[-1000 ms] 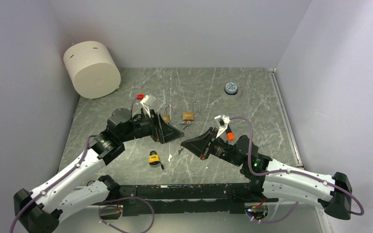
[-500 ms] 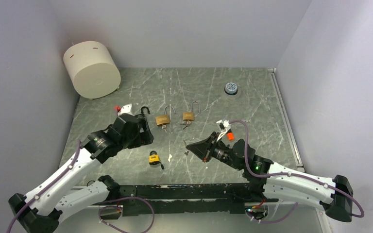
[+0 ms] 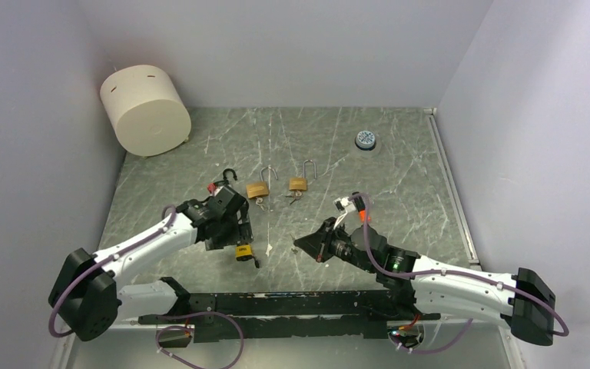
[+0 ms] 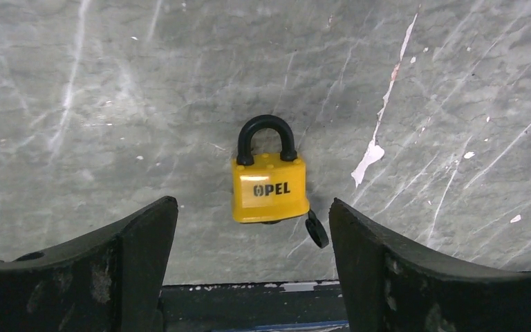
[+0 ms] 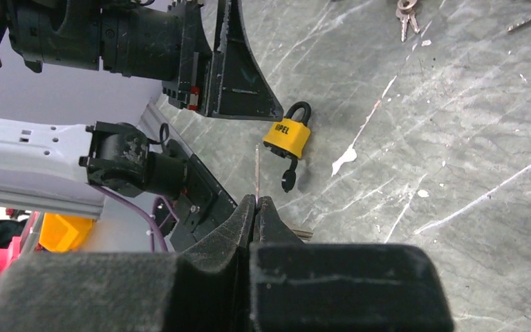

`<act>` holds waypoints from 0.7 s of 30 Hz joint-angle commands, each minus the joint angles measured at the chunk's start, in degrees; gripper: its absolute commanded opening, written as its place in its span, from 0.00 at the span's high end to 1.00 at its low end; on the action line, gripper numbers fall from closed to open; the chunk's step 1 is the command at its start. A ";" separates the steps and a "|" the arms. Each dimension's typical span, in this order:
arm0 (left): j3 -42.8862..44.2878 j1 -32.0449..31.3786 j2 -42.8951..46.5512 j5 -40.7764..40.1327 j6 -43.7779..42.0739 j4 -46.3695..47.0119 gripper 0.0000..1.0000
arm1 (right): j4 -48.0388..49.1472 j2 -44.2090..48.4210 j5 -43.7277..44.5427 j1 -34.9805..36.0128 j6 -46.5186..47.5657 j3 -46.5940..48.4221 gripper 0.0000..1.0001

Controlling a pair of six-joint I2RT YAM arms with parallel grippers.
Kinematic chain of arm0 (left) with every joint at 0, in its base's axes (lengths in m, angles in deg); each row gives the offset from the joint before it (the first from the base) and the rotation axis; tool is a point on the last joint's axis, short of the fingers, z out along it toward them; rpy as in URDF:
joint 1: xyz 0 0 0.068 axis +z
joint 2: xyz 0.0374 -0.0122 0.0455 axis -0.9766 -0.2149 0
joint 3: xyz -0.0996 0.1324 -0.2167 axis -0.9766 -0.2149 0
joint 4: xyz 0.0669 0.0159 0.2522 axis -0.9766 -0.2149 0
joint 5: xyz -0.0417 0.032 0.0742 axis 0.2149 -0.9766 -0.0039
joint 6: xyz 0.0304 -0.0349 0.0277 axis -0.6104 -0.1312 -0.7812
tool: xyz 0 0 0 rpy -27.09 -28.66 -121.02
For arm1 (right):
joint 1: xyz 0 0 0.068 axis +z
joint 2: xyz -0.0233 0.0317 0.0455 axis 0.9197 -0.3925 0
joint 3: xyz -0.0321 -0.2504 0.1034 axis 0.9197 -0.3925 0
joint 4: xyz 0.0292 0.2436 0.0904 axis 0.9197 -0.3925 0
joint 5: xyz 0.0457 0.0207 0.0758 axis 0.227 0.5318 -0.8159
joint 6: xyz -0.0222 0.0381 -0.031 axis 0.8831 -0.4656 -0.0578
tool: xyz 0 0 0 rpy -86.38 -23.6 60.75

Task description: Unlock with the key

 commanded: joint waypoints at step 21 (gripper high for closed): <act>-0.63 -4.57 -13.13 0.34 7.64 5.51 0.37 | 6.00 -3.04 -2.00 -0.11 -2.84 -1.01 1.00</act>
